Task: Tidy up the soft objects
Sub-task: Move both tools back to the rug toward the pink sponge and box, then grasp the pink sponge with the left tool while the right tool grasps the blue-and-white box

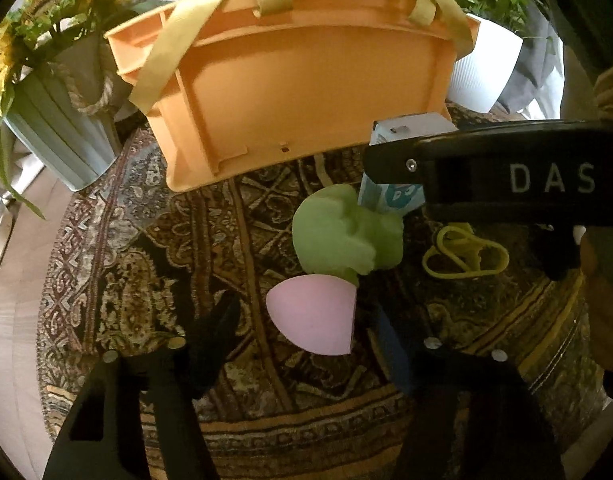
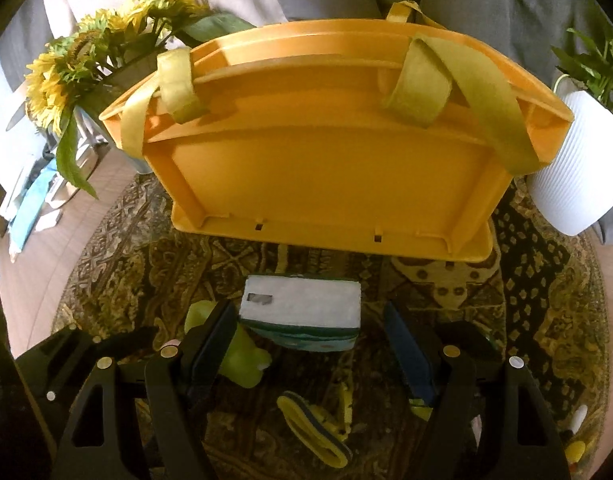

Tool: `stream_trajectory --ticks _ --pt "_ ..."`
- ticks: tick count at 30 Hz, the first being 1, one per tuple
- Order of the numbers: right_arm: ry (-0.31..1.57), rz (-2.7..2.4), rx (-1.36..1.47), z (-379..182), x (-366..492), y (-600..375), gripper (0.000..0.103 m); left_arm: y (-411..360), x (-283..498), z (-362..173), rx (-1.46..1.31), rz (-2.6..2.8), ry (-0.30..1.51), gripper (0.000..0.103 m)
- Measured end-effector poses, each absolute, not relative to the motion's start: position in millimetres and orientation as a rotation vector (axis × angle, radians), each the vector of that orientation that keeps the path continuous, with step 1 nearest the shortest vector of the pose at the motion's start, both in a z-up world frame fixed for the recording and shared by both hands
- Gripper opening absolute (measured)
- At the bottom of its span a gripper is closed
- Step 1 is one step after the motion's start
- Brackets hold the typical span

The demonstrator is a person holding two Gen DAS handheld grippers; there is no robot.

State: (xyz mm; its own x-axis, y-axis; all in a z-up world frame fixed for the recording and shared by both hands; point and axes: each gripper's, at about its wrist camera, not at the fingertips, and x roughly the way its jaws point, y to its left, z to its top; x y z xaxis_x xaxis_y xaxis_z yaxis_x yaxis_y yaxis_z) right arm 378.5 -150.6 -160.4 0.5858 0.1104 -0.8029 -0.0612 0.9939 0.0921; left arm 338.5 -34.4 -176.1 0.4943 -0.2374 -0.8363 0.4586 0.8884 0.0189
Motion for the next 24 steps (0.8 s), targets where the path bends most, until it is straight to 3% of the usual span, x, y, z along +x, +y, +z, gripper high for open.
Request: stream_trajectory --ticks 6,12,24 --pt "0.936 0.1 0.065 -163 379 -153 0.073 -36 343 -185 0.229 -0.436 1.001 0.047" --pt "0.937 0.116 0.072 -164 377 -152 0.055 -35 340 -185 0.203 -0.444 1.007 0.044" --pt "0.914 0.119 0.067 -157 366 -153 0.055 -24 328 -159 0.148 -0.399 0.949 0.043"
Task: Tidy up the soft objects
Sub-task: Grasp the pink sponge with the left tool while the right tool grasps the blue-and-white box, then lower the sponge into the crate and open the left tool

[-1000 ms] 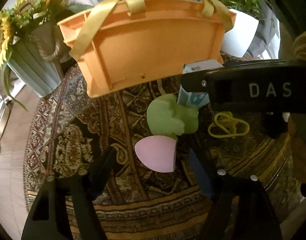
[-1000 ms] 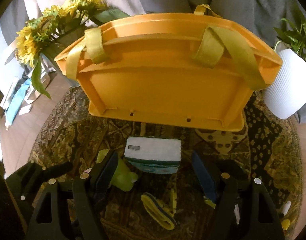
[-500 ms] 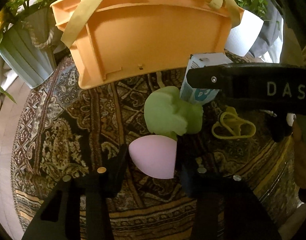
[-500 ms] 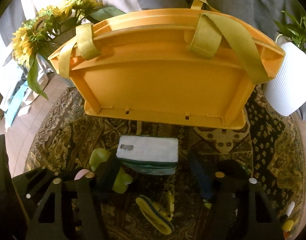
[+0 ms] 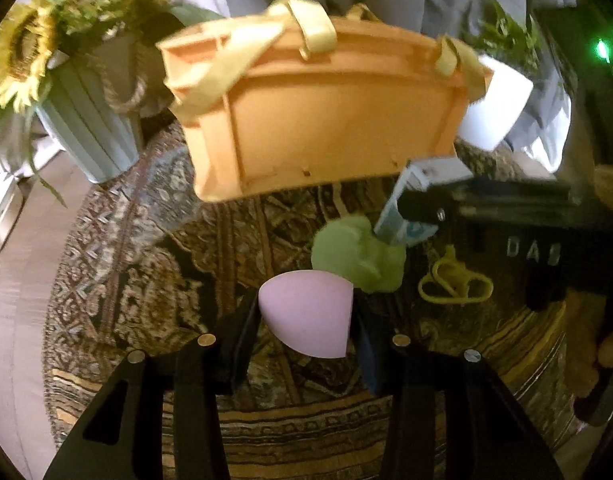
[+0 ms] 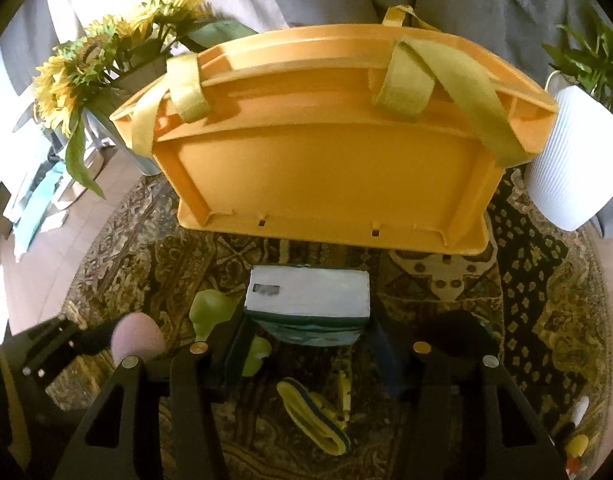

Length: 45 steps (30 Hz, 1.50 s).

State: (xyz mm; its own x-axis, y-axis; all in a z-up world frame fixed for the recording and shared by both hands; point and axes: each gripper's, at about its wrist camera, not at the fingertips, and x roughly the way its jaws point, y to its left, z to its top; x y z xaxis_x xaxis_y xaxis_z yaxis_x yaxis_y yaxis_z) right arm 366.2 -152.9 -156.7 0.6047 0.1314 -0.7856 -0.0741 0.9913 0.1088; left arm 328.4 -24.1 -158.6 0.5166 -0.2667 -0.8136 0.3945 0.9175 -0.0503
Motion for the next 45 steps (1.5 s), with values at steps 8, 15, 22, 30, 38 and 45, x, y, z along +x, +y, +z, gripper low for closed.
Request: stream_trajectory --ticks 8,15,22,30,38,45 --pt "0.863 0.121 0.071 -136 356 -154 0.055 -14 340 -132 0.089 -0.355 0.877 0.043" --pt "0.788 0.119 0.068 -107 344 -156 0.055 -13 341 -107 0.067 -0.353 0.804 0.043" --pt "0.688 0.107 0.032 -73 331 -152 0.055 -13 337 -78 0.039 -0.342 0.724 0.043" --pt "0.575 0.096 0.003 -36 326 -151 0.055 -11 339 -41 0.021 -0.329 0.613 0.044" --pt "0.492 0.068 0.0 -6 338 -157 0.055 -14 352 -13 0.024 -0.321 0.529 0.044" --pt "0.445 0.039 -0.007 8 356 -157 0.055 -17 376 4 0.047 -0.301 0.479 0.044"
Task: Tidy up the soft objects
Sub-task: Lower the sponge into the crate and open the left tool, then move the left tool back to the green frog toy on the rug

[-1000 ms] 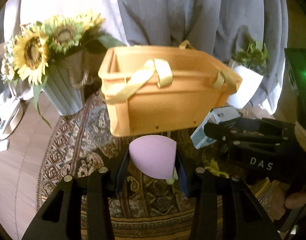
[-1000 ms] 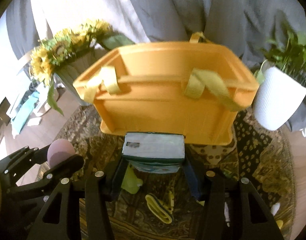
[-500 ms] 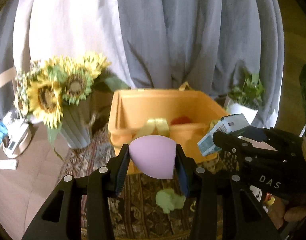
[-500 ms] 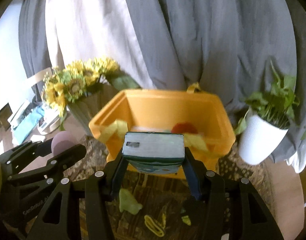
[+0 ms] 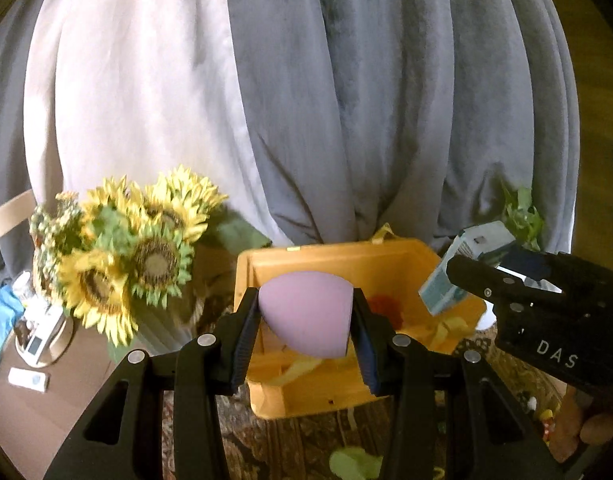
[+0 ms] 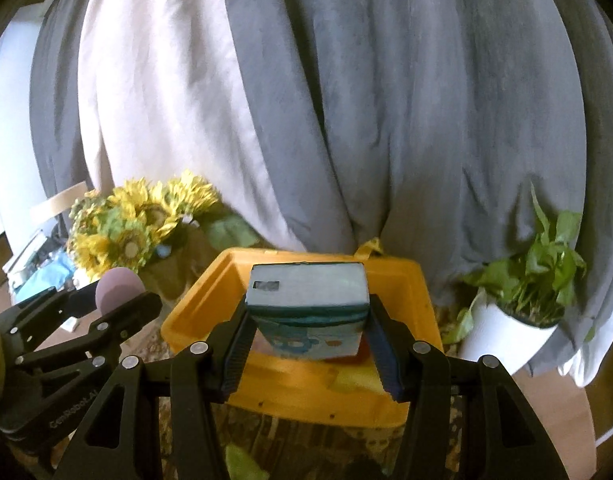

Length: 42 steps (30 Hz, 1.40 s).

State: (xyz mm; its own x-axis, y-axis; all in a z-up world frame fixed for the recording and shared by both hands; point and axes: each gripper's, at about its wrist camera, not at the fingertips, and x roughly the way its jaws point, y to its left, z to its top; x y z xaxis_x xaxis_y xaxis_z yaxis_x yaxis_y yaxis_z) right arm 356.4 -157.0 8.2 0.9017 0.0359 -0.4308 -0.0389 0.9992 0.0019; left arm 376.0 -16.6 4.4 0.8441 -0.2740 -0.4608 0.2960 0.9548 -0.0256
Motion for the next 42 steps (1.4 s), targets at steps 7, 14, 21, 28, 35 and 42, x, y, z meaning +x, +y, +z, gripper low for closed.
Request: stream_trajectory --ticks 7,14,21,28,35,42 --pt "0.43 0.015 0.0 11 386 -163 0.055 -22 410 10 0.036 -0.312 0.475 0.044" --pt "0.515 -0.011 0.02 -2 434 -182 0.051 -35 456 -4 0.038 -0.351 0.525 0.044" --pt "0.614 -0.054 0.065 -25 462 -196 0.052 -57 503 -27 0.077 -0.376 0.63 0.045" --pt "0.657 -0.087 0.052 -36 469 -199 0.053 -73 530 -48 0.119 -0.378 0.732 0.068" --pt "0.706 -0.097 0.094 -42 472 -209 0.059 -71 528 -49 0.12 -0.347 0.729 0.083" --pt "0.714 -0.077 0.105 -39 458 -209 0.059 -65 505 -34 0.124 -0.312 0.681 0.087"
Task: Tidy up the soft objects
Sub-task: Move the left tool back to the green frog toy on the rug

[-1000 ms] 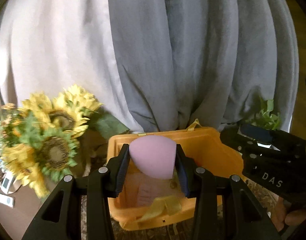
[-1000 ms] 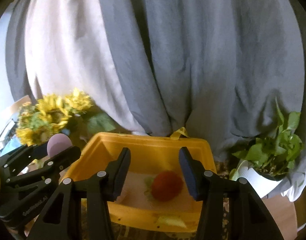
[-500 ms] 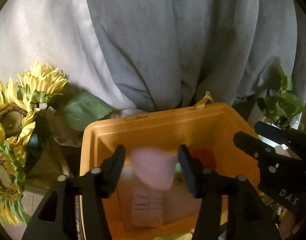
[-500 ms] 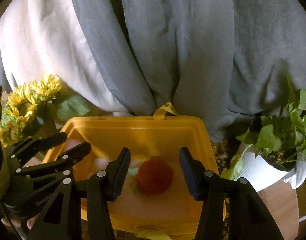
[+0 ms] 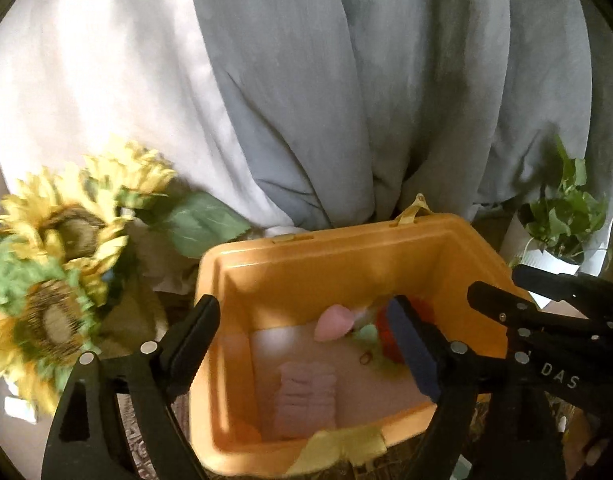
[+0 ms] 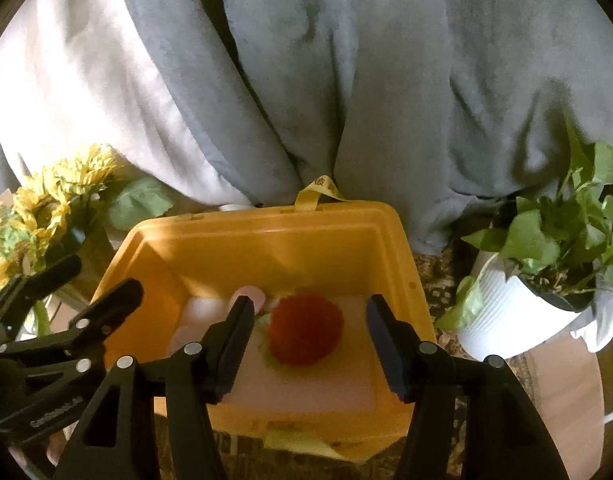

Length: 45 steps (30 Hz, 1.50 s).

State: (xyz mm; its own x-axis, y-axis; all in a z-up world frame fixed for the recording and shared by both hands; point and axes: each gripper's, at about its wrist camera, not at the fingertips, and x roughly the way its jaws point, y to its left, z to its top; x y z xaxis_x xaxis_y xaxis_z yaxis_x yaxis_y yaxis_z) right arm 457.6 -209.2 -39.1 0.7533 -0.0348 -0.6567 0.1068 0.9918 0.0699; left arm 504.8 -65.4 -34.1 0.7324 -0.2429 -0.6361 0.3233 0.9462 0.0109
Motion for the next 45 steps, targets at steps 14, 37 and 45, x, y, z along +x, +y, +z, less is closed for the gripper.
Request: stream_trajectory --ticks 14,37,45 --pt "0.703 -0.006 0.053 -32 406 -185 0.059 -43 437 -18 0.12 -0.183 0.614 0.09" --pt "0.798 0.039 0.008 -80 342 -169 0.058 -30 367 -66 0.133 -0.191 0.716 0.09" --pt "0.858 0.056 0.021 -100 329 -168 0.057 -34 349 -87 0.182 -0.207 0.769 0.09"
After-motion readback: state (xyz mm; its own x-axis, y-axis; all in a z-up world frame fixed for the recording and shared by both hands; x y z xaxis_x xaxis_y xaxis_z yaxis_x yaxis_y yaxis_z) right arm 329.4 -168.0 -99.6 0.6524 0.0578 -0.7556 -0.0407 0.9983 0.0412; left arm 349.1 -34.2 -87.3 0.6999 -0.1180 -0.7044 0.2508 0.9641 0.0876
